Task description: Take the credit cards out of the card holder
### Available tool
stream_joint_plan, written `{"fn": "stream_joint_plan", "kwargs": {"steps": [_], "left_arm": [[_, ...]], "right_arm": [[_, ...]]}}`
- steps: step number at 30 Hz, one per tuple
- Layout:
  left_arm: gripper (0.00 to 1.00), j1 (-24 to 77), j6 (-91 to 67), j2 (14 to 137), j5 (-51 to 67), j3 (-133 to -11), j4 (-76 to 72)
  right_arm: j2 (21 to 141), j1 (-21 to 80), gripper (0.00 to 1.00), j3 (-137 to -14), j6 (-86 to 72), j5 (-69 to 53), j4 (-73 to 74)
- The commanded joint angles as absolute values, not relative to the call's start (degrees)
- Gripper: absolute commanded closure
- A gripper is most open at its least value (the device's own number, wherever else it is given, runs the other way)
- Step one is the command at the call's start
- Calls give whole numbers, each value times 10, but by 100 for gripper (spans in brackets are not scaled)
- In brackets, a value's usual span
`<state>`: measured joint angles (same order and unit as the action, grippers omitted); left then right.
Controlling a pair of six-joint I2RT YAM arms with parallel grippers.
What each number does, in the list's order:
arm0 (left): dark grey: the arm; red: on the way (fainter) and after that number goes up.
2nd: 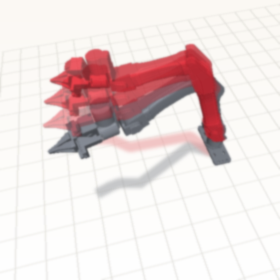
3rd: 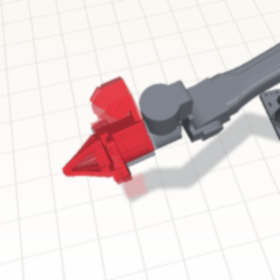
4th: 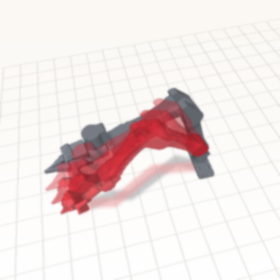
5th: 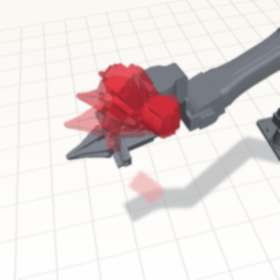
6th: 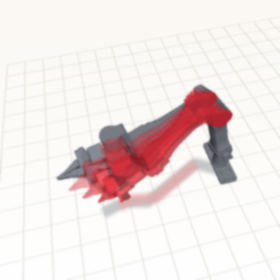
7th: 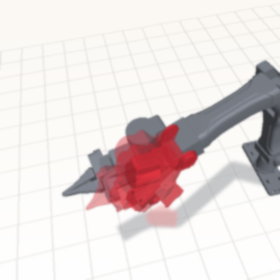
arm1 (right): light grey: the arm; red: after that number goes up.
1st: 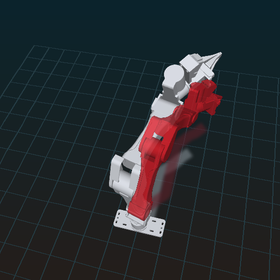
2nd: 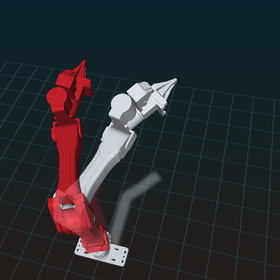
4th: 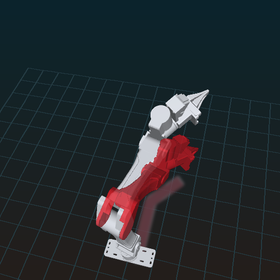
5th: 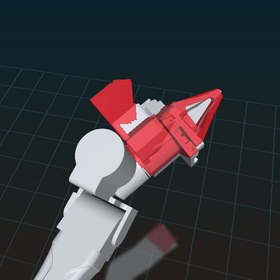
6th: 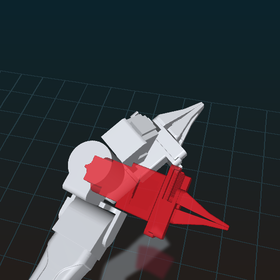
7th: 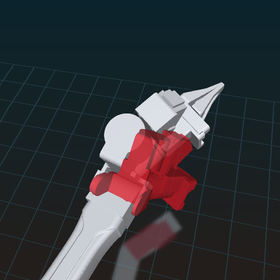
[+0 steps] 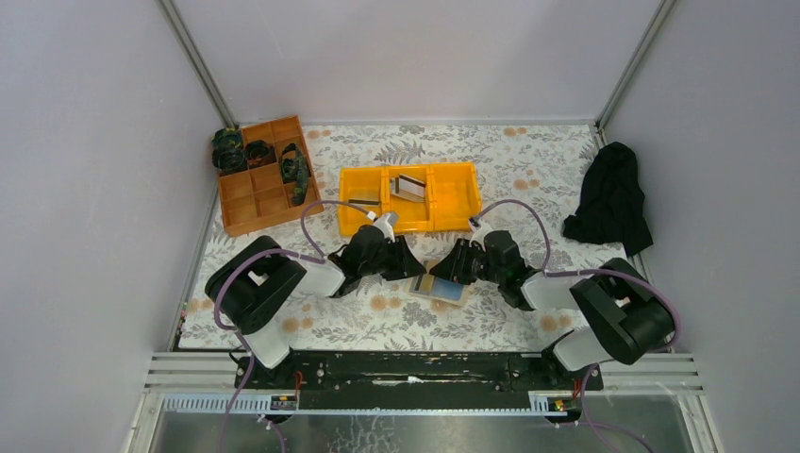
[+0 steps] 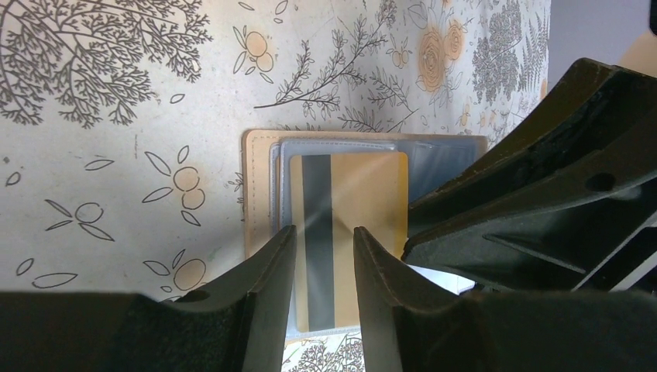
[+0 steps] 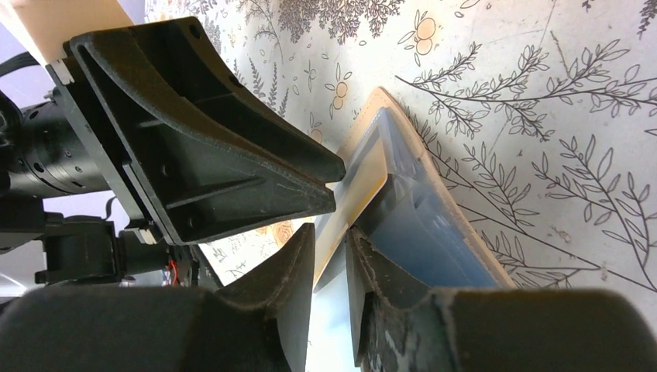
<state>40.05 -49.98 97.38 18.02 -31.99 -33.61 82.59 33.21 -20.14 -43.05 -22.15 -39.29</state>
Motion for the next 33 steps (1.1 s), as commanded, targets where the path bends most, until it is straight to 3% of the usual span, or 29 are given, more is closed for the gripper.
{"fn": "stream_joint_plan", "kwargs": {"steps": [1, 13, 33], "left_arm": [[60, 403, -497, 981, 196, -307, -337], [60, 403, -500, 988, 200, -305, -344], [60, 389, -512, 996, 205, -294, -359]], "right_arm": [[863, 330, 71, -224, -458, -265, -484], [907, 330, 69, -224, -471, -280, -517], [804, 283, 71, -196, -422, -270, -400]]}}
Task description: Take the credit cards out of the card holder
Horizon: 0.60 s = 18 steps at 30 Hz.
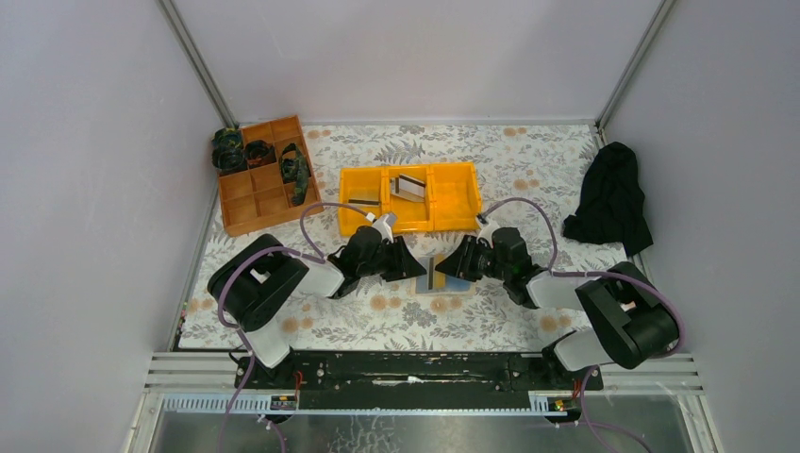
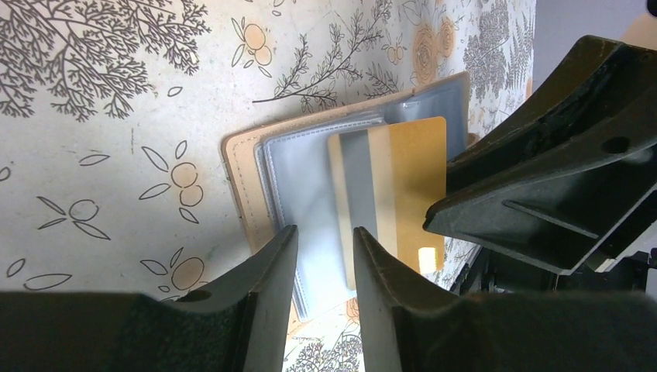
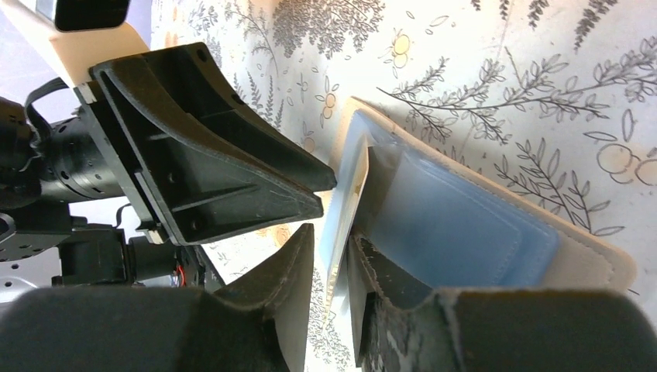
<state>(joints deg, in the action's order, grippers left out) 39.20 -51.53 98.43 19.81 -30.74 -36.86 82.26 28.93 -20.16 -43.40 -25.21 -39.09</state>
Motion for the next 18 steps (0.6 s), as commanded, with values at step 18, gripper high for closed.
{"fn": "stream_joint_plan", "kwargs": {"steps": [18], "left_arm": [[42, 385, -496, 960, 196, -307, -304]], "right_arm": [[621, 225, 100, -214, -322, -228, -168]]}}
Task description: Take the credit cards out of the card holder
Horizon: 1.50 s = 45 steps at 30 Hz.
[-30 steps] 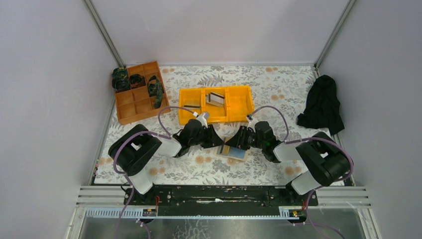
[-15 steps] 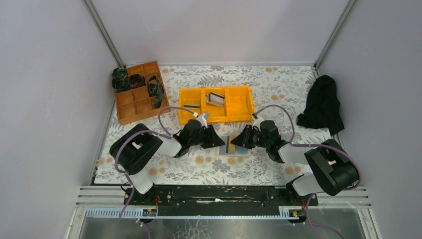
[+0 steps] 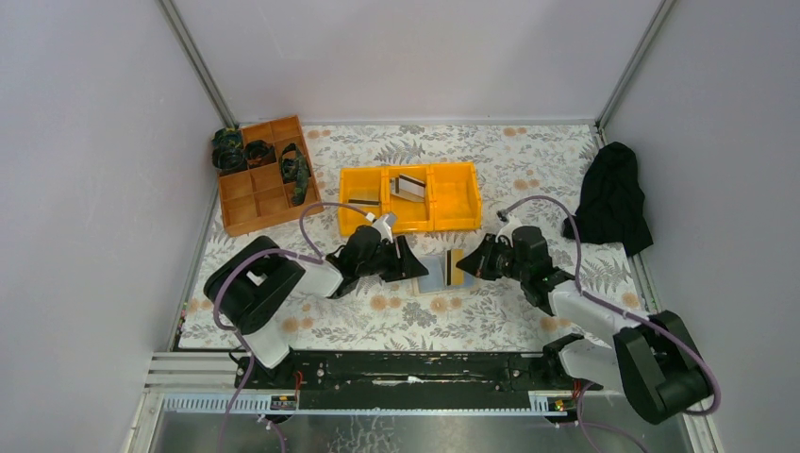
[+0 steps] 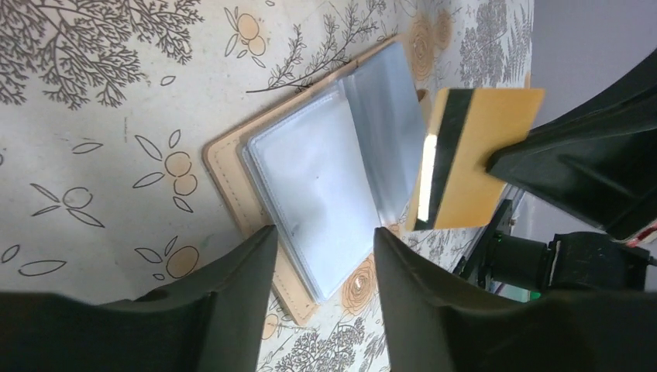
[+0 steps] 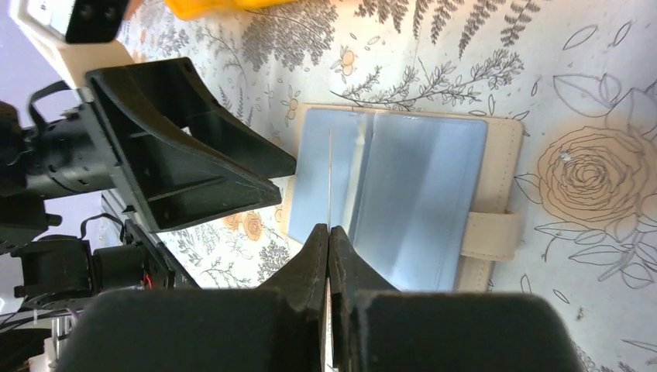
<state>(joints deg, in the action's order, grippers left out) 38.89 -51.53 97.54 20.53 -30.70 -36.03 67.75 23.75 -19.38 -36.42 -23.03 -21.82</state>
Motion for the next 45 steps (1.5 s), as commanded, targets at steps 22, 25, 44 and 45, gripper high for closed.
{"fn": "stream_joint_plan", "kwargs": {"steps": [22, 25, 44, 45], "left_arm": [[43, 376, -500, 831, 355, -288, -456], [47, 375, -511, 833, 373, -284, -490], [100, 376, -589, 888, 449, -265, -675], [100, 376, -588, 886, 446, -264, -671]], "right_arm": [[564, 221, 100, -201, -354, -475, -305], [571, 220, 100, -198, -368, -487, -327], [599, 220, 100, -192, -401, -494, -392], [600, 220, 100, -192, -400, -491, -392]]}}
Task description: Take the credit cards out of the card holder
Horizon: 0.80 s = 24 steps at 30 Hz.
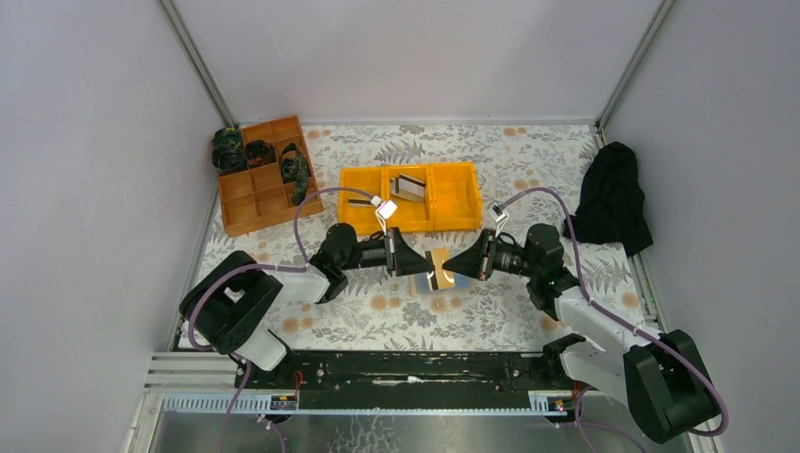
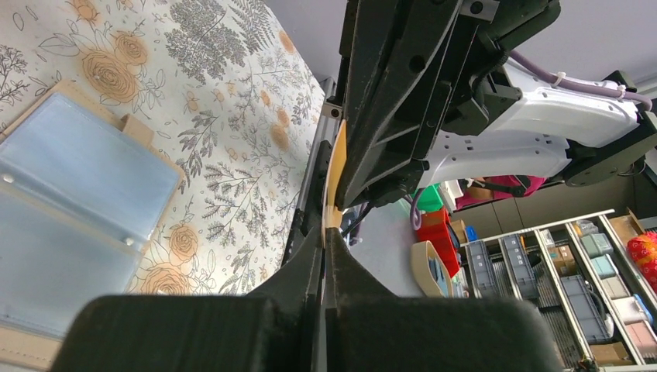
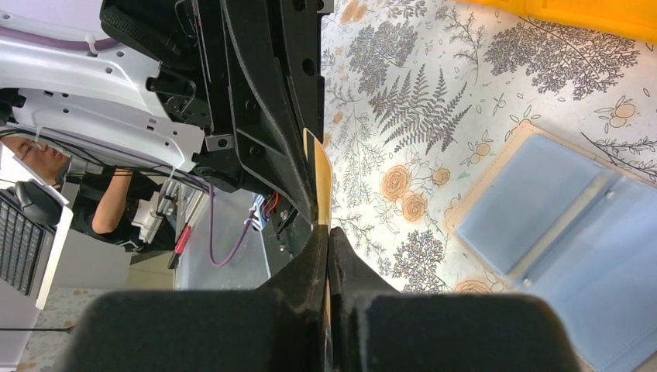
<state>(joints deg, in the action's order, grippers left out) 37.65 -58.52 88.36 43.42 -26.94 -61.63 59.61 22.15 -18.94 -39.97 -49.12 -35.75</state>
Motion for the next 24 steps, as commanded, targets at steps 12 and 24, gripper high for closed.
{"fn": "stream_joint_plan", "kwargs": {"steps": [12, 24], "left_arm": [[100, 374, -576, 866, 396, -253, -638], [100, 374, -523, 827, 340, -257, -534]], "right_arm": [[596, 220, 88, -188, -401, -502, -396], [600, 220, 86, -188, -390, -491, -381]]}}
